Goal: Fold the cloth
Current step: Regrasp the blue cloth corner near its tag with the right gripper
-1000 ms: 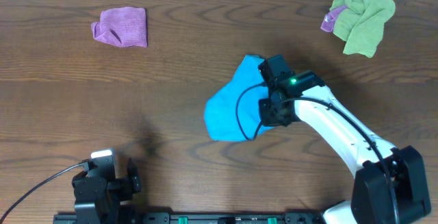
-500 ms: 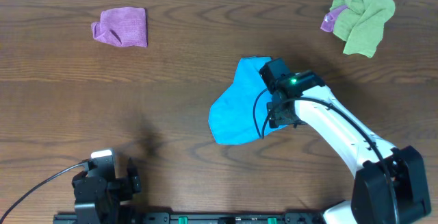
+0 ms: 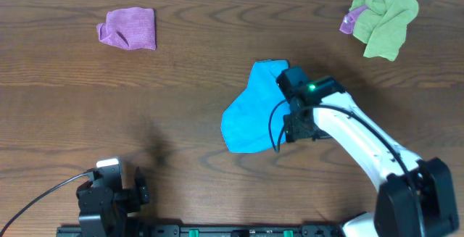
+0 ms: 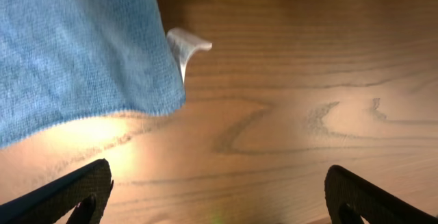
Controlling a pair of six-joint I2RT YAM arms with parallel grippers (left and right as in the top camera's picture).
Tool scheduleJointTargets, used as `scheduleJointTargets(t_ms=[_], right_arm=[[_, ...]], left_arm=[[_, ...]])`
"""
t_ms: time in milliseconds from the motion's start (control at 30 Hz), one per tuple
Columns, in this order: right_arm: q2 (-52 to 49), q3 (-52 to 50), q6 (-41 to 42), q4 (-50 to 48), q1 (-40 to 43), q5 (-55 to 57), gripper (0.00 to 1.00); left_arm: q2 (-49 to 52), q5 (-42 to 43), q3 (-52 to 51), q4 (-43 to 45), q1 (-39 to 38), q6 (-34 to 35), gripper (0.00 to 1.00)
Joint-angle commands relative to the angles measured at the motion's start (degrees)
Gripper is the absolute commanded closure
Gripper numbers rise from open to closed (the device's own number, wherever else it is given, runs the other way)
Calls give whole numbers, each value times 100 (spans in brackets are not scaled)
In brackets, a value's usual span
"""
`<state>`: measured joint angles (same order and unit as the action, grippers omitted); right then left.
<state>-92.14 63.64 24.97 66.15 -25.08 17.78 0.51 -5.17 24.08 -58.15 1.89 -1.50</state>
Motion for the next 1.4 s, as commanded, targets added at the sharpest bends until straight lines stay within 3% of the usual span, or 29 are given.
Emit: scheduleJointTargets(t_ms=[0, 200, 333, 633, 800, 1000, 1367], right_arm=[[588, -280, -197, -35, 37, -155, 1], [1891, -1185, -470, -767, 149, -1043, 1], [2197, -1744, -439, -1189, 341, -1204, 2], [2009, -2583, -446, -2382, 492, -986, 8], [1777, -2706, -581, -2835, 492, -553, 13], [1248, -2787, -874, -3458, 492, -282, 14], [616, -2787, -1222, -4151, 492, -57, 19]], left_arm=[[-31, -81, 9, -9, 33, 24, 5], [-31, -83, 9, -9, 35, 24, 5], [-31, -140, 9, 57, 35, 22, 5], [-31, 293, 9, 492, 33, 74, 5], [-26, 1558, 9, 752, 33, 205, 5], [-26, 2452, 9, 1213, 33, 883, 5], [-26, 3073, 9, 2103, 33, 2000, 5]])
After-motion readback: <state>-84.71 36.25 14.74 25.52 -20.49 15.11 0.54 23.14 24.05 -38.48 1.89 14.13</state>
